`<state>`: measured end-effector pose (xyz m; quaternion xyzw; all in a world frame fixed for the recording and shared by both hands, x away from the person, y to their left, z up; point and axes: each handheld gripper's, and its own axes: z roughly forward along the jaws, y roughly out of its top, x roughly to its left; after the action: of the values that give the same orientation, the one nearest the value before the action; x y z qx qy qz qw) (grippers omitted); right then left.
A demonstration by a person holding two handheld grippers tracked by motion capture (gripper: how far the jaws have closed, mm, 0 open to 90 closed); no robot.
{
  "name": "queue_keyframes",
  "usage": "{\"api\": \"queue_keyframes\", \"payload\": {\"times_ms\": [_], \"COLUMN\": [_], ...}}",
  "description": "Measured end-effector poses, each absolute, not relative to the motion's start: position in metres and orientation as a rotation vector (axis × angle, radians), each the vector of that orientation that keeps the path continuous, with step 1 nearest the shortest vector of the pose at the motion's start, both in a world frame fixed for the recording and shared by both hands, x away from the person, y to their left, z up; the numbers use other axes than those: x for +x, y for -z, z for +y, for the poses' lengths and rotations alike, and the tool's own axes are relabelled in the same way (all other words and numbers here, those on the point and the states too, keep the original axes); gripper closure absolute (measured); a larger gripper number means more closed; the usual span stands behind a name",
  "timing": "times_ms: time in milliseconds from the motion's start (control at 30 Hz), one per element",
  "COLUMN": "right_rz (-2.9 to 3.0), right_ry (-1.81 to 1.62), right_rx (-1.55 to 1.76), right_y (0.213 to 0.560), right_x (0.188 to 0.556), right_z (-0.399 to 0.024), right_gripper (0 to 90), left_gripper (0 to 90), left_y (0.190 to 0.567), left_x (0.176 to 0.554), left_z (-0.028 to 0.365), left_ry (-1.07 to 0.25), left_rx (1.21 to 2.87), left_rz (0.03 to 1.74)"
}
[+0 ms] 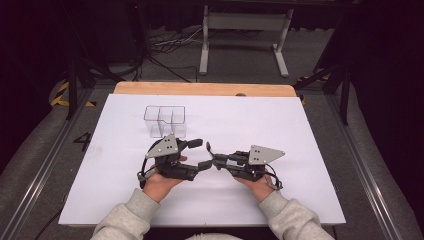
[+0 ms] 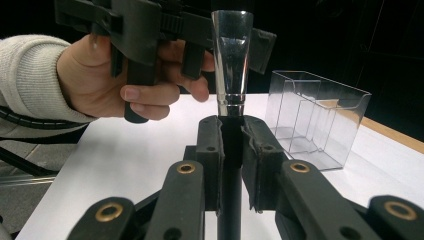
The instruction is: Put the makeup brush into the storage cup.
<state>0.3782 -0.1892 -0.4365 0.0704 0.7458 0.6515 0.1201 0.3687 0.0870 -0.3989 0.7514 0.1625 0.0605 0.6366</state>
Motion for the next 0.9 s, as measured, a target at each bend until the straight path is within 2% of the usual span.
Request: {"api": "queue_keyframes", "payload": {"times_ms": [100, 333, 467, 700, 900], "right_rz": [2.179, 2.178, 2.181, 2.178, 2.174], "right_ry": [-1.904, -1.904, -1.903, -1.902, -1.903], "right_rx": [0.205, 0.203, 0.203, 0.203, 0.201], "right_y": [0.436, 0.436, 0.437, 0.437, 0.436], "right_x": [0.378, 0.378, 0.378, 0.378, 0.378], "right_z": [-0.189, -0.189, -0.189, -0.189, -0.189], "right_gripper": [79.3, 79.3, 79.3, 79.3, 79.3], "left_gripper": [30.8, 55.7, 64.2, 74.0, 75.0], "left_y": [0.399, 0.4, 0.401, 0.401, 0.402], "left_x": [0.368, 0.366, 0.366, 0.366, 0.366], "left_z": [0.084, 0.079, 0.078, 0.077, 0.078], "left_ry": [-0.143, -0.169, -0.167, -0.162, -0.159], "left_rx": [1.726, 1.757, 1.754, 1.744, 1.739], "left_rz": [0.374, 0.378, 0.382, 0.399, 0.397]}}
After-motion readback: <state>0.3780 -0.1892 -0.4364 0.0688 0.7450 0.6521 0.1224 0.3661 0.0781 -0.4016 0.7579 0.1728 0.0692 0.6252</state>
